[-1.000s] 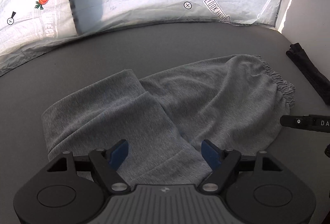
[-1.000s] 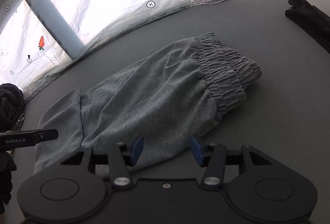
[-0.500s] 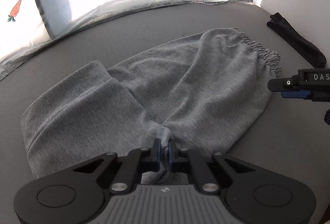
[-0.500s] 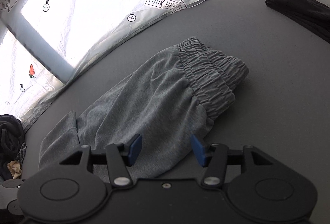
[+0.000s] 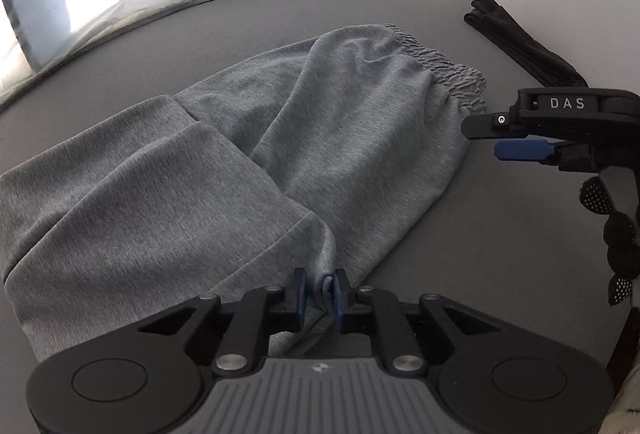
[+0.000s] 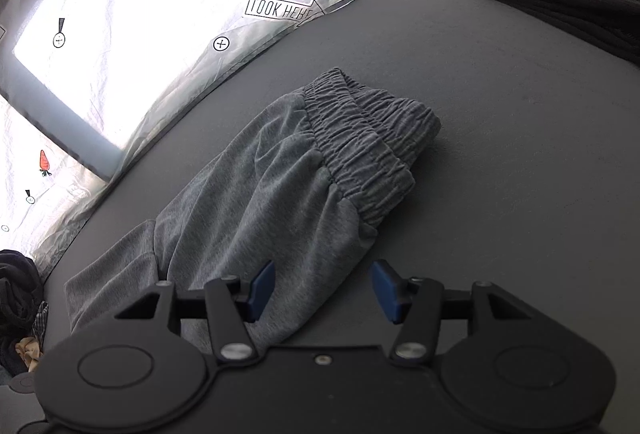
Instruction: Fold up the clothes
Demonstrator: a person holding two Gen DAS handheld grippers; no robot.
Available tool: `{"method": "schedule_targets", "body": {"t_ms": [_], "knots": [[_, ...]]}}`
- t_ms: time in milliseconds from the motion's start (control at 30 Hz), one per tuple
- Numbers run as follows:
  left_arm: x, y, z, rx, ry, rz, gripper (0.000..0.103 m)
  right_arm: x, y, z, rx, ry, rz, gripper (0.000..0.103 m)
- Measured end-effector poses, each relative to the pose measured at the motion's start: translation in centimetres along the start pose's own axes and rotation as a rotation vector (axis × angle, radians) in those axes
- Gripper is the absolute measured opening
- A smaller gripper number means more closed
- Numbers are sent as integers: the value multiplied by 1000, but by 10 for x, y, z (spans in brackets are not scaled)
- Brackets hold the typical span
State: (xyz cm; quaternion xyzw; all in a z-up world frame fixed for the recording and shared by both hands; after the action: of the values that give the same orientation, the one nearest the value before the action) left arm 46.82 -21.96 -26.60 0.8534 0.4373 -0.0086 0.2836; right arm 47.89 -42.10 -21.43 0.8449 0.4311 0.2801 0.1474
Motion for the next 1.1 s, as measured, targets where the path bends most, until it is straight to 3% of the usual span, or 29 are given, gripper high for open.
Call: {"method": "schedule_targets", "body": {"t_ms": [67,100,300,400,533,600,633,667,733,833,967,1000,1067,1100], "knots": [[8,8,-12,-49,-22,-38,46,-6,4,2,-11,-13,22,67],[13,13,-19,-79,-20,-51,49,-9,6,4,-12,-17,40,72],[57,39,-37,-208,2,-224,57,-20,20,32,4,51,188,75],[82,38,-22,-177,80,-269,57,-19,31,40,-16,77,230,75],[97,27,6,-91,166,-226,58,-10,45,50,-45,44,166,75],[94,23,16,-84,199,-173,65,-4,52,55,-60,27,130,75],[88,23,19,-81,205,-141,76,0,54,57,-65,25,106,77],[83,23,22,-77,212,-111,84,4,55,59,-69,24,81,80],[79,24,26,-77,230,-97,91,11,57,63,-81,24,59,98],[81,26,31,-87,223,-121,101,14,58,66,-109,19,100,103],[81,29,35,-99,235,-119,103,14,58,65,-127,-9,108,99],[81,28,34,-108,241,-123,103,14,57,65,-127,-18,95,95],[80,27,34,-129,256,-129,103,12,57,63,-131,-75,68,77],[79,26,34,-138,264,-134,103,9,57,61,-135,-109,60,60]]}}
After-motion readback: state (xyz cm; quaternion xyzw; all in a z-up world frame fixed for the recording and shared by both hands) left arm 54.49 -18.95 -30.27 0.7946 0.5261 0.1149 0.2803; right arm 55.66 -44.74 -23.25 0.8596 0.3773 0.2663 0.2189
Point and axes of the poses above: each gripper's, at about its wrist camera, not at the fingertips, and z roughly the way its jaws point, x to its left, y to its top, the point moved 8 cm from there along z, roughly the way its jaws point, and after that the axes turned 8 degrees about -y, right-handed, at the moved point
